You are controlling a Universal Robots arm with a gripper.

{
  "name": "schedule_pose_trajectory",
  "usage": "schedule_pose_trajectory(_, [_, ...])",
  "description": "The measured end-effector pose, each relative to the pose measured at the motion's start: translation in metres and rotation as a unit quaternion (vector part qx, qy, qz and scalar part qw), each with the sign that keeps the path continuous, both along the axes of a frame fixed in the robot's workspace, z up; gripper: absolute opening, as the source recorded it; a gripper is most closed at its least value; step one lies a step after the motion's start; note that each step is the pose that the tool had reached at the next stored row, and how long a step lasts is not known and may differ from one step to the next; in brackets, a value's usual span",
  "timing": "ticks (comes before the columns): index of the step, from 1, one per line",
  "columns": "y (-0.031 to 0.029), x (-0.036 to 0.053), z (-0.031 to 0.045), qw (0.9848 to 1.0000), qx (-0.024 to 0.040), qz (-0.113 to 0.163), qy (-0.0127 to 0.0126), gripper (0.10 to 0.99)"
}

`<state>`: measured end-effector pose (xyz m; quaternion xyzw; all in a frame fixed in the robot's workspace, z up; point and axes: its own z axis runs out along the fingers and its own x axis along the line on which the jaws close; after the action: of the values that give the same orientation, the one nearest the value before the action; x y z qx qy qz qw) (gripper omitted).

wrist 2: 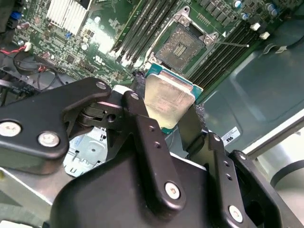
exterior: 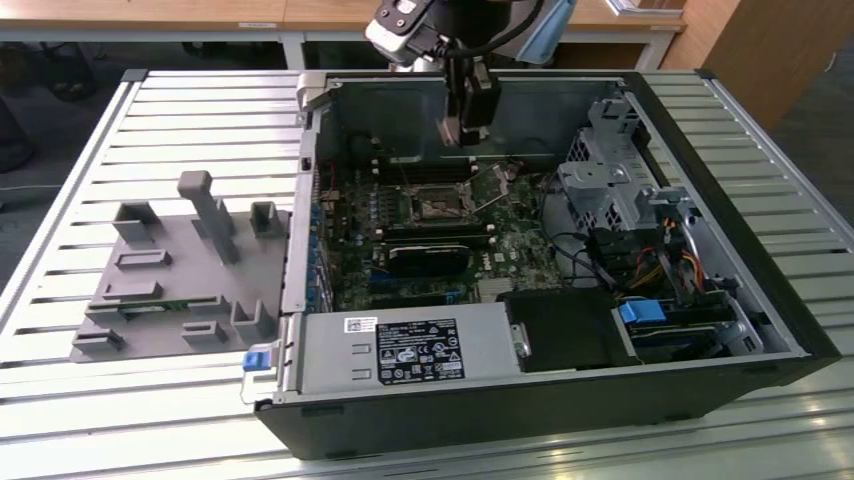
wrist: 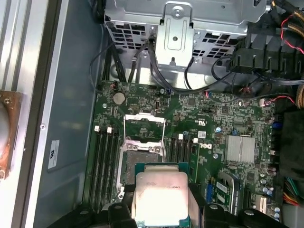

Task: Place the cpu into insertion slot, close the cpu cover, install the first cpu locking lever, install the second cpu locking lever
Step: 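Place the cpu into insertion slot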

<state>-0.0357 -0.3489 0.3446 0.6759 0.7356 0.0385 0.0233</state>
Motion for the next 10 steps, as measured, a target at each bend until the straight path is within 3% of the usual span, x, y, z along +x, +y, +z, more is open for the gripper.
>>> schedule_pose_trajectory(2, [0.0000,0.0000,-0.0028,1.0000,-0.0002,-0.002,0.0000,0.525])
schedule_pose_trajectory(8, [0.0001,0.0000,-0.0075,0.9987,-0.0003,-0.051,0.0000,0.525])
schedule_pose_trajectory(10, [0.0001,0.0000,-0.0078,0.9986,-0.0004,-0.054,0.0002,0.525])
